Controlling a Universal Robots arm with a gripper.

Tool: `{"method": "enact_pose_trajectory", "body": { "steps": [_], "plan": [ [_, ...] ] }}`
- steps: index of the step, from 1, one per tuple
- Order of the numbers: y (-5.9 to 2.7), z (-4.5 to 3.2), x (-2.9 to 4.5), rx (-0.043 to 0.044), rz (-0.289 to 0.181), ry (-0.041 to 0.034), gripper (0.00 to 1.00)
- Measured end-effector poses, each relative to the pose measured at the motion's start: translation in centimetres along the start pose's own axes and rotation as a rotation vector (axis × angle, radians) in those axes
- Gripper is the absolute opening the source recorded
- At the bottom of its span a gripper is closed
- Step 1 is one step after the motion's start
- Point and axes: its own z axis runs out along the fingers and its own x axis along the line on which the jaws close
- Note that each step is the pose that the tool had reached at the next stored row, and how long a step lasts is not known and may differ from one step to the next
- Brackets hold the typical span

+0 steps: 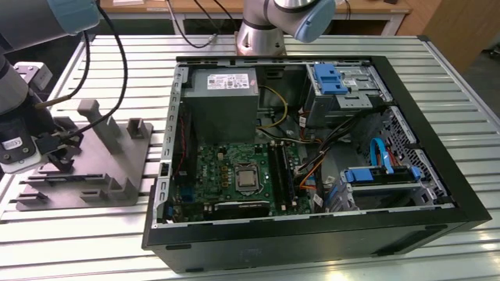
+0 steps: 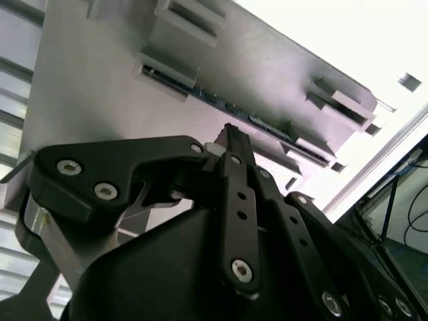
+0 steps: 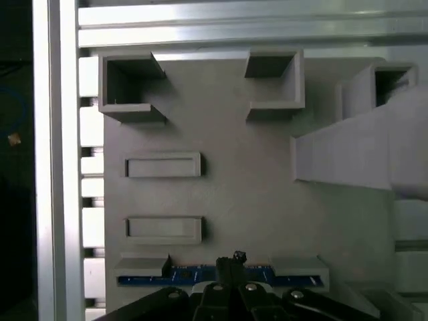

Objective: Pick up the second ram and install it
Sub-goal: 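Reach for the second ram, then pick up the second ram and move it above second insertion slot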

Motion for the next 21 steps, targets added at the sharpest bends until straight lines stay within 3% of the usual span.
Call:
{"method": "enact_pose_trajectory", "body": {
  "steps": [5,21],
  "plan": [
    [-1.47,-0.04,0.05,0.0002,0.0,0.0001,0.1],
    [-1.54,-0.04,0.05,-0.0001,-0.004,0.0002,0.1]
  ]
}}
